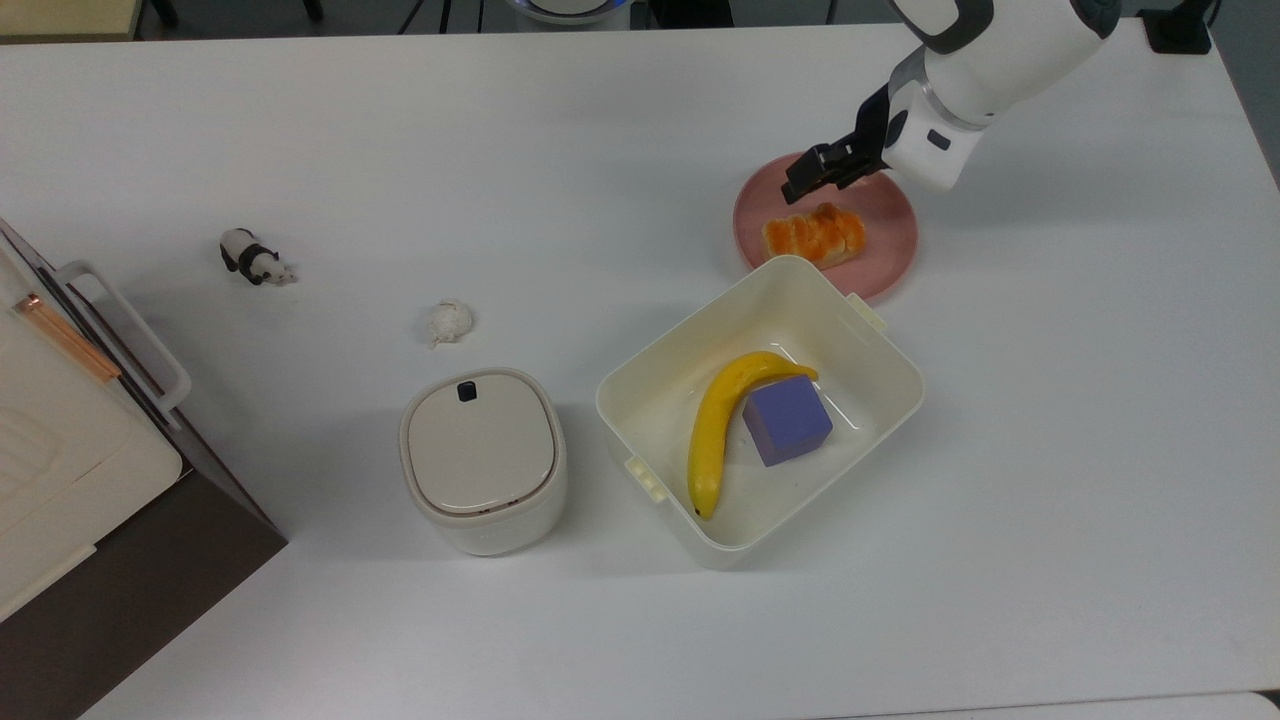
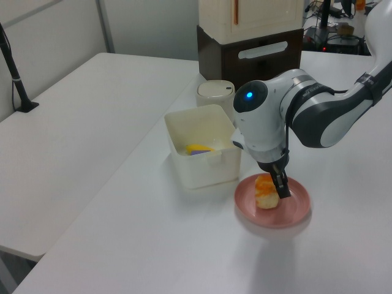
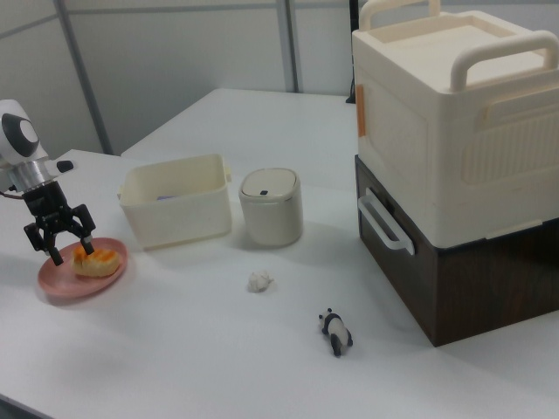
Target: Put the bread on a plate
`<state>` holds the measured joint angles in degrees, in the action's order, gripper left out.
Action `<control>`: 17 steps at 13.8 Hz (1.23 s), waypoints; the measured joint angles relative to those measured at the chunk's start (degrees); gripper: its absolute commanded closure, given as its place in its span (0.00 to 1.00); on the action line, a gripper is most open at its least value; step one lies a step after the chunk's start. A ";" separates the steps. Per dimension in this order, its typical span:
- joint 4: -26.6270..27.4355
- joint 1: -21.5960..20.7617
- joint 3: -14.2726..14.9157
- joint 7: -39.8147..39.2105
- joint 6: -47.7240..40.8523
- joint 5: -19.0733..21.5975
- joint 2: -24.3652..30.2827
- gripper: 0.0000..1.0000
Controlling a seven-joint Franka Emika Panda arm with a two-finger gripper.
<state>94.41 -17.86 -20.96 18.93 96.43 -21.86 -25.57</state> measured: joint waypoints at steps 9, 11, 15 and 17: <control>-1.42 12.89 0.32 -23.37 -9.63 0.13 9.65 0.04; -2.70 18.04 0.65 -28.16 -9.67 0.40 10.45 0.04; -11.37 25.12 5.62 -36.59 -13.66 6.18 10.56 0.04; -15.92 27.87 6.95 -37.71 -15.88 9.20 10.57 0.06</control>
<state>78.49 10.01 -14.00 -18.77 80.55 -12.66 -15.00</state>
